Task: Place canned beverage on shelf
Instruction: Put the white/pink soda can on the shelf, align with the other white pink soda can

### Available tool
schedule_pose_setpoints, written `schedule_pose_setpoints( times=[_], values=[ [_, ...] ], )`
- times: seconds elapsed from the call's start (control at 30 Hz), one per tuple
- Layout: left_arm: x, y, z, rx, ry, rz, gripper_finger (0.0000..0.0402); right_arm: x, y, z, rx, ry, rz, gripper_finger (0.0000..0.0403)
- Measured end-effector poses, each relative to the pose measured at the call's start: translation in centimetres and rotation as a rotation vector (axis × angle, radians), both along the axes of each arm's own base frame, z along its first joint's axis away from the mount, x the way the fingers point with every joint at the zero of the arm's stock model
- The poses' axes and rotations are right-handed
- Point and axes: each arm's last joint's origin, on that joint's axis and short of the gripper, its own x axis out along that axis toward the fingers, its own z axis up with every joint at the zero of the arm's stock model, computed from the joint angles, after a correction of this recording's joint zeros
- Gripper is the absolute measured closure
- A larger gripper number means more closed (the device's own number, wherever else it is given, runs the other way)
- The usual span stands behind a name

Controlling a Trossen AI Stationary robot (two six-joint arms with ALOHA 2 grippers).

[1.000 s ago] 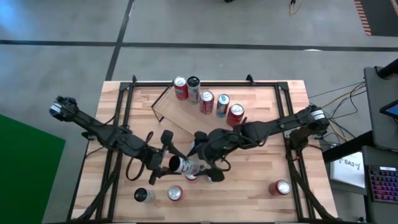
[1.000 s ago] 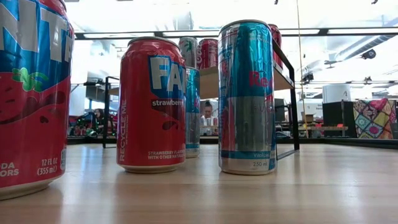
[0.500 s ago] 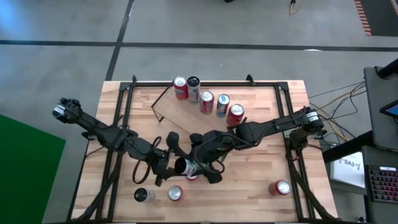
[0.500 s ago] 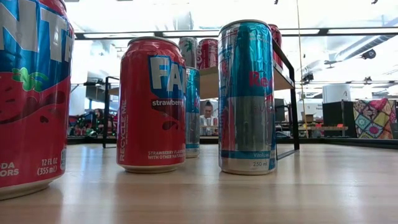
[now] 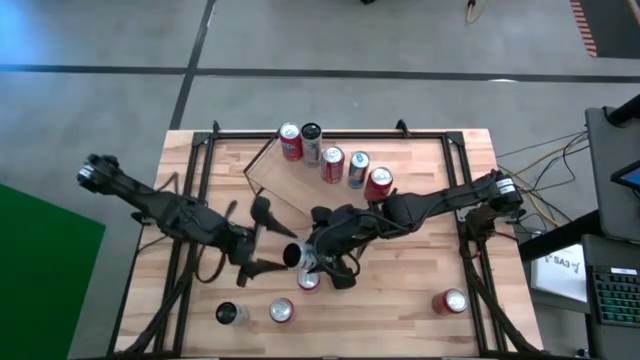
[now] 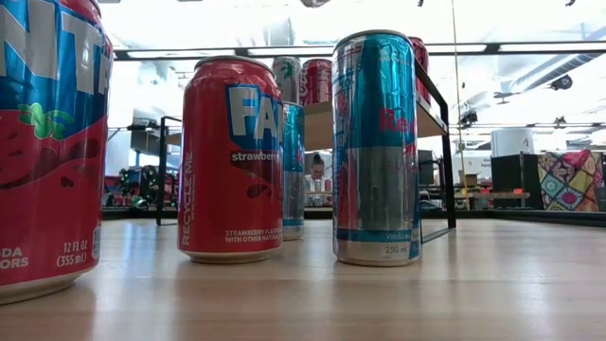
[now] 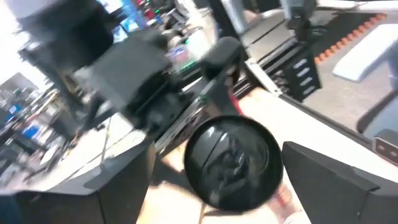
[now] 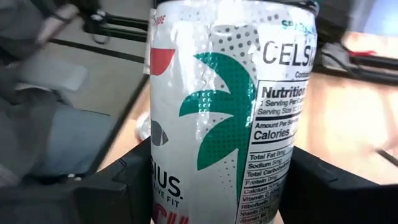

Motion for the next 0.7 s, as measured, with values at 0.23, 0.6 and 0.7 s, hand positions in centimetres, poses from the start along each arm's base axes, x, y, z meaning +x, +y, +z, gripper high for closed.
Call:
schedule_pose_setpoints(
  times=[0.23, 0.6, 0.7],
  values=[
    [-3.1, 1.8, 0.2, -0.054, -0.022, 0.083, 0.0067, -0.2, -0.4, -0.6, -0.045, 0.039, -0.111, 0.0172],
    [-6.7, 4.0, -2.8, -0.128, -0.183, 0.215, 0.0075, -0.1, -0.6, -1.0, -0.044, -0.005, -0.232, 0.0172],
    [-7.5, 4.5, -3.8, -0.125, -0.212, 0.235, 0.0075, -0.2, -0.8, -0.6, -0.059, -0.039, -0.306, 0.0172]
  ],
)
